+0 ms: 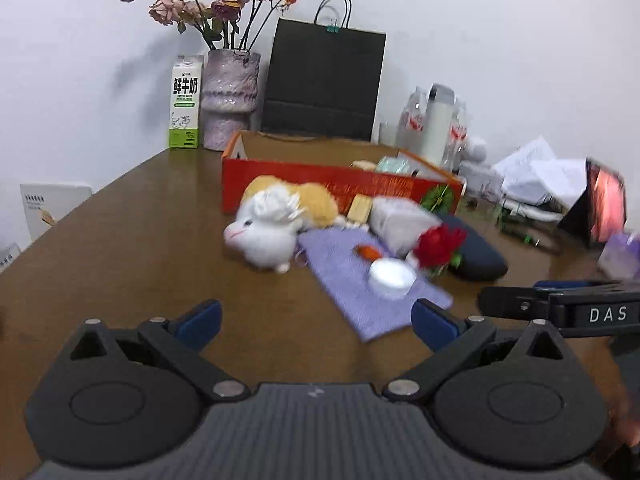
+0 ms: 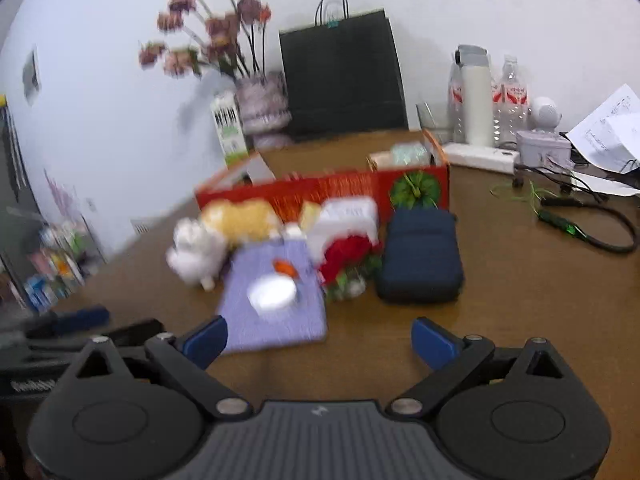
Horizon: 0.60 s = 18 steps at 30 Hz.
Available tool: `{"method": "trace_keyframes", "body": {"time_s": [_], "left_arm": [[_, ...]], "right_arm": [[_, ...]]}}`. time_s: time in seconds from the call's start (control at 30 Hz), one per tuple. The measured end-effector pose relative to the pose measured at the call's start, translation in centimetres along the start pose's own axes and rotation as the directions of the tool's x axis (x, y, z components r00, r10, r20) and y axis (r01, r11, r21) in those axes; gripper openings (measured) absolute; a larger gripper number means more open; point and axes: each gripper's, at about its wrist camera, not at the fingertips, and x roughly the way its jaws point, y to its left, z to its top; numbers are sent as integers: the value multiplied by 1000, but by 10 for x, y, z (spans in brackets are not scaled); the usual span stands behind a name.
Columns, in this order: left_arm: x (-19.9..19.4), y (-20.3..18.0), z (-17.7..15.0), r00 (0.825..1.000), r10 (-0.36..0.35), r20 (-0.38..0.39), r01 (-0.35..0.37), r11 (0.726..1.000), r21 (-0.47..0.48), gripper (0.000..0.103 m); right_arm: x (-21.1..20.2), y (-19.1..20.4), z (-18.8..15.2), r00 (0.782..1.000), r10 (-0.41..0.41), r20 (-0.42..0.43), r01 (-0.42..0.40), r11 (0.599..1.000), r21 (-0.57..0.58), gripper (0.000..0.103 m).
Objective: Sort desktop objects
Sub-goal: 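Move both tools back over the table items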
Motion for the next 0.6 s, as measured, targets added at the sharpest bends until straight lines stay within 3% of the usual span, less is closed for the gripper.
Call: {"method": "trace_keyframes", "body": {"time_s": [0.33, 0.47, 0.6], "left_arm": [[6, 1, -6, 999, -13, -46, 11, 999, -40, 103], [12, -4, -1, 997, -65, -52, 63, 997, -35, 96], [32, -22, 12, 994, -93, -51, 95, 995, 43, 88]], "right_arm": [[-4, -9, -16, 1000, 7, -6, -7, 1000, 22, 96], [2, -16, -5, 1000, 6, -11, -6, 999, 41, 74], [16, -27, 24, 999, 53, 11, -54, 996, 77, 71]]}}
